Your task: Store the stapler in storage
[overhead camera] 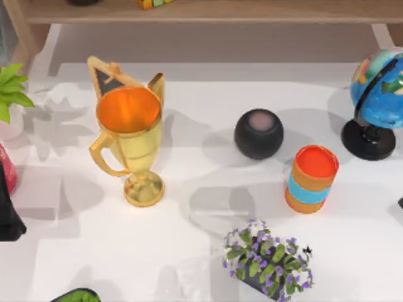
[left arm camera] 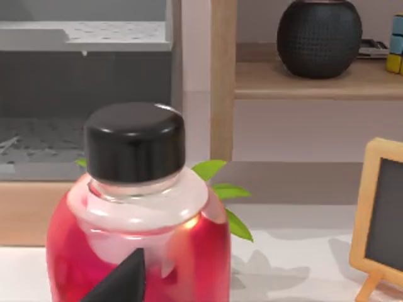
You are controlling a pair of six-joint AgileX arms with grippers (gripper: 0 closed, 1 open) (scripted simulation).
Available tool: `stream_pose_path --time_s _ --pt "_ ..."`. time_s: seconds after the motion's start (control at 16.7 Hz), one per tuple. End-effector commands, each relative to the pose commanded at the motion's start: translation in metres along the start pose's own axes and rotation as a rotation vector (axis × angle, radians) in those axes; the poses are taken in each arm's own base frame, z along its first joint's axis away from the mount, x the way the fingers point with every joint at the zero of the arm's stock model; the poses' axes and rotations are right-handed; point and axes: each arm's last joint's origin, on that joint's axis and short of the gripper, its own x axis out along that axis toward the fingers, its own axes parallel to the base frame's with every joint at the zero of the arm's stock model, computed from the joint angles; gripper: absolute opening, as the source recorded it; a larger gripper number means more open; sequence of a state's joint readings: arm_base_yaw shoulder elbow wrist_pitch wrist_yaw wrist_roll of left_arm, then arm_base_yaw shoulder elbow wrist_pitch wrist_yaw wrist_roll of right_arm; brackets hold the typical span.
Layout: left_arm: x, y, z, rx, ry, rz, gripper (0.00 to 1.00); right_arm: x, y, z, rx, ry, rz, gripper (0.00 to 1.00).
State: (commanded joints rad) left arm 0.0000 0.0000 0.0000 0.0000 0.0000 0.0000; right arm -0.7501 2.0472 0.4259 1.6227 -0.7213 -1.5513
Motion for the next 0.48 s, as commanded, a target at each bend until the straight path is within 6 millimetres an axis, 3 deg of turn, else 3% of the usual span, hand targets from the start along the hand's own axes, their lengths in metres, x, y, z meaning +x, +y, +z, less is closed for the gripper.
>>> stream_pose_path --time_s 0.48 --pt "0.000 0.000 0.000 0.000 0.000 0.000 1.00 -0.003 -0.009 -0.023 0.114 0.131 0.094 1.00"
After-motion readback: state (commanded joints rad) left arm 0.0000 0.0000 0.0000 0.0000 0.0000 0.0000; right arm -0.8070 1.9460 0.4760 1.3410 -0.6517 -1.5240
